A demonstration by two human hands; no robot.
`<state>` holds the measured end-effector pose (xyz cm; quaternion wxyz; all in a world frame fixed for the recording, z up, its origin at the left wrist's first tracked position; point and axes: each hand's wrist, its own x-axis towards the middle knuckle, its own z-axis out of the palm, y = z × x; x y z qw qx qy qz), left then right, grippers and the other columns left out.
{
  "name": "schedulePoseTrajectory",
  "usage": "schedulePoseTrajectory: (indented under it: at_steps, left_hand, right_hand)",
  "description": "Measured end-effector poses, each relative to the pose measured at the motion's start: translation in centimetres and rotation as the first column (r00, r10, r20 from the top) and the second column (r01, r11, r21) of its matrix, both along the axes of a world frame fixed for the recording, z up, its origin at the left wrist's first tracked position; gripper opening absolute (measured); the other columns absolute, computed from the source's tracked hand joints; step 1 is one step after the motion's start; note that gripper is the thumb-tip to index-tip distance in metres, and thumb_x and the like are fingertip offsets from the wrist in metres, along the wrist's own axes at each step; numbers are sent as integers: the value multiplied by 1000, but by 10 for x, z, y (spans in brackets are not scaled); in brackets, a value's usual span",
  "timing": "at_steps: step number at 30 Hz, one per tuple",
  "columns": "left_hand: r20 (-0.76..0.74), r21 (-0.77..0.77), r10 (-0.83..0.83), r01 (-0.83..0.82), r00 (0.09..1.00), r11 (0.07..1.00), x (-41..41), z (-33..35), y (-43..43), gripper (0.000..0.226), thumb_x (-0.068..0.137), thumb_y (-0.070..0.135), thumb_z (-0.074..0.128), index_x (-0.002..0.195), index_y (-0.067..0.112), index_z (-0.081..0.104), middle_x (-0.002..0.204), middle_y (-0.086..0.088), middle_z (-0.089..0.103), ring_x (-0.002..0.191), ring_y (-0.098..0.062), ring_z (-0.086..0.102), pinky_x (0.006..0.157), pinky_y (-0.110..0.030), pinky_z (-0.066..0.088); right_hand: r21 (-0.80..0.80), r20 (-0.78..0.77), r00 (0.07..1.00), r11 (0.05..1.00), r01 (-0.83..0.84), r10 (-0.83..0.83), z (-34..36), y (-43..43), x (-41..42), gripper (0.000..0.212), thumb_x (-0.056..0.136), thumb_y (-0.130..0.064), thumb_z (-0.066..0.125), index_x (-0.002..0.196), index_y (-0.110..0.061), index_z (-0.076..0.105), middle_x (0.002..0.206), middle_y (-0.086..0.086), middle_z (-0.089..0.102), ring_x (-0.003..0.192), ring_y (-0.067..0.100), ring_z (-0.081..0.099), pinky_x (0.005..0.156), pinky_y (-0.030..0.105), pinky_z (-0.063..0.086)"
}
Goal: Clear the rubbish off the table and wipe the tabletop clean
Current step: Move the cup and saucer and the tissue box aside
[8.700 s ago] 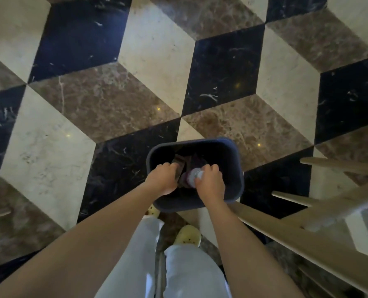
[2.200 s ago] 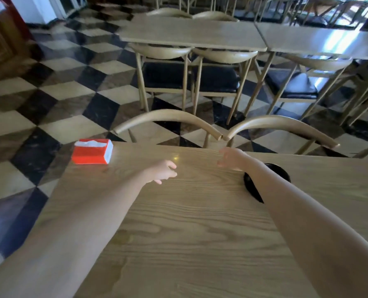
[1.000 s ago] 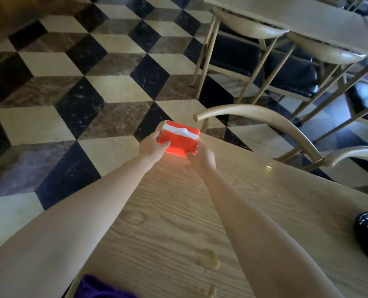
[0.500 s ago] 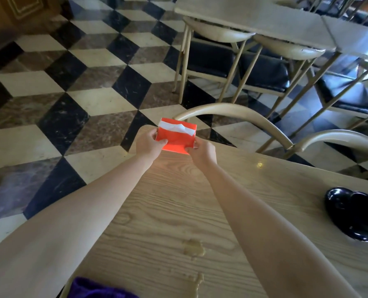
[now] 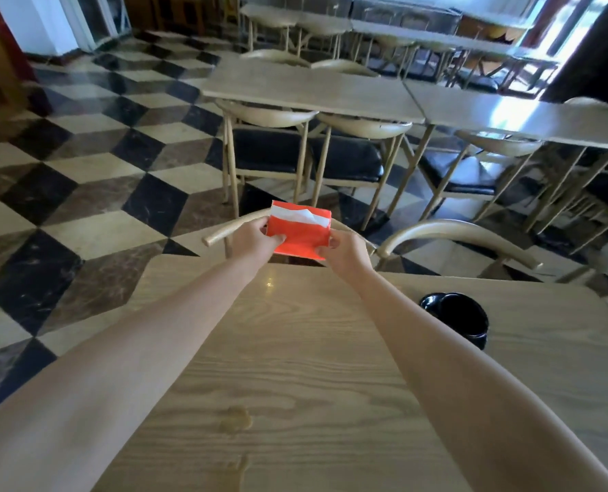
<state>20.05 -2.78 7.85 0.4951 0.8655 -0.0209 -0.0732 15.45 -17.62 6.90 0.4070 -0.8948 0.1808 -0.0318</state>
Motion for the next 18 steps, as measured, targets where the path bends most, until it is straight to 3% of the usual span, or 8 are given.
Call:
schedulePoseTrajectory:
  at_steps: [4,7,11,14,18]
  left_hand:
    - [44,-13,-29,29,999,999,-29,22,-49,45,85,22,65,129,16,56,123,-5,64,113,-23,59,82,-24,41]
    - [66,-35,-60,62,996,997,-52,32,-84,49,84,22,66,131,15,54,125,-6,64,114,-22,59,85,-23,42]
    - [93,-65,-117,123,989,990,-86,38,-125,51,85,22,66,132,12,52,127,-7,62,117,-22,58,91,-25,44]
    - [93,-65,-152,159,984,985,-110,33,-154,50,84,25,67,131,14,54,125,-6,64,117,-22,58,92,-27,45]
    - [61,-81,-188,193,980,978,-137,15,-183,53,81,27,70,130,15,54,121,-1,64,108,-16,58,90,-28,46]
  right_hand:
    - [-3,46,997,998,56,-55,21,-51,-33,24,85,-14,64,108,-8,67,87,3,65,74,16,57,63,23,42]
    - [-13,89,995,998,54,-53,35,-88,-61,25,86,-12,63,110,-10,67,86,0,65,64,7,53,55,17,38]
    - [-64,114,991,995,83,-75,46,-132,-101,32,84,-15,67,116,-11,67,99,4,70,79,13,59,57,10,36]
    - [-71,102,988,990,125,-118,46,-163,-132,31,81,-18,69,111,-13,69,92,1,69,82,14,59,61,18,38]
    - [-39,88,987,990,138,-134,38,-190,-173,35,79,-12,70,113,-17,69,95,3,72,91,18,66,76,25,44]
